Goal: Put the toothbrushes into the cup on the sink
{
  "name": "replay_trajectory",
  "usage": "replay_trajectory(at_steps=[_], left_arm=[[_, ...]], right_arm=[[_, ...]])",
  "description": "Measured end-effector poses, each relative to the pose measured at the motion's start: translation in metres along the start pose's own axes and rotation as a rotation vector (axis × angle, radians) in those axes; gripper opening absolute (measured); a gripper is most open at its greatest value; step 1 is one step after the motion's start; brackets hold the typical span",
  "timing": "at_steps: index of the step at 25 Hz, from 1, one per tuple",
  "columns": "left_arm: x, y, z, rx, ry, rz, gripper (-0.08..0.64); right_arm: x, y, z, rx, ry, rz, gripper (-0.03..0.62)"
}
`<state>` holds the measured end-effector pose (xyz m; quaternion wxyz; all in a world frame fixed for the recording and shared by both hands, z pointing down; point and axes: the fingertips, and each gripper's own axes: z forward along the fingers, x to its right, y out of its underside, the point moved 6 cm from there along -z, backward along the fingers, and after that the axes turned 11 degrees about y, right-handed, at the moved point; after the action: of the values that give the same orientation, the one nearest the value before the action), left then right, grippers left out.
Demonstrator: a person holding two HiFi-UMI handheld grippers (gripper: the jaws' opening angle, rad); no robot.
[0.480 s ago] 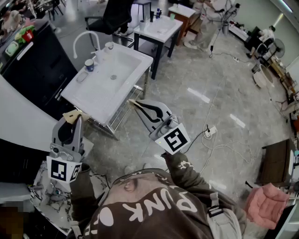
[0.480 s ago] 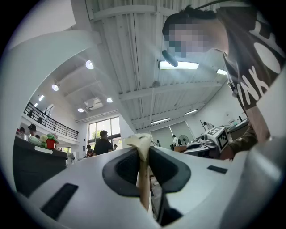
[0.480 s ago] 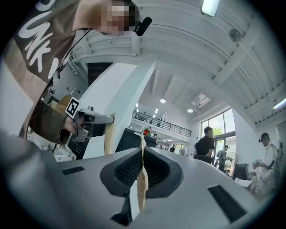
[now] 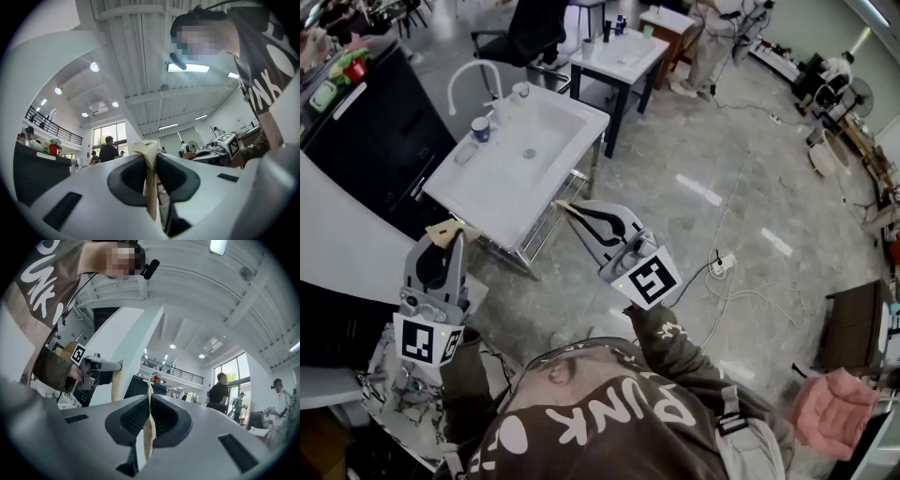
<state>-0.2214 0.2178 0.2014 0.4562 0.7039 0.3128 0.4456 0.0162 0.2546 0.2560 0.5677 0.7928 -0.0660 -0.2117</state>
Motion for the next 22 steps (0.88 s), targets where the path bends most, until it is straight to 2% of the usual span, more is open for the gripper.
replay_trajectory(at_steps=[15, 22], left_arm=[[-0.042, 0.028, -0.017, 0.021, 0.016, -0.035, 0.055], [-0.077, 0.05, -0.003, 0.03, 0.016, -0.04, 0.055]], right_arm=[[-0.013, 0.011, 0.041, -0.032, 0.027, -0.026, 0.018], [0.002, 0.033, 0.076, -0.044, 0.033, -0.025, 0.017]])
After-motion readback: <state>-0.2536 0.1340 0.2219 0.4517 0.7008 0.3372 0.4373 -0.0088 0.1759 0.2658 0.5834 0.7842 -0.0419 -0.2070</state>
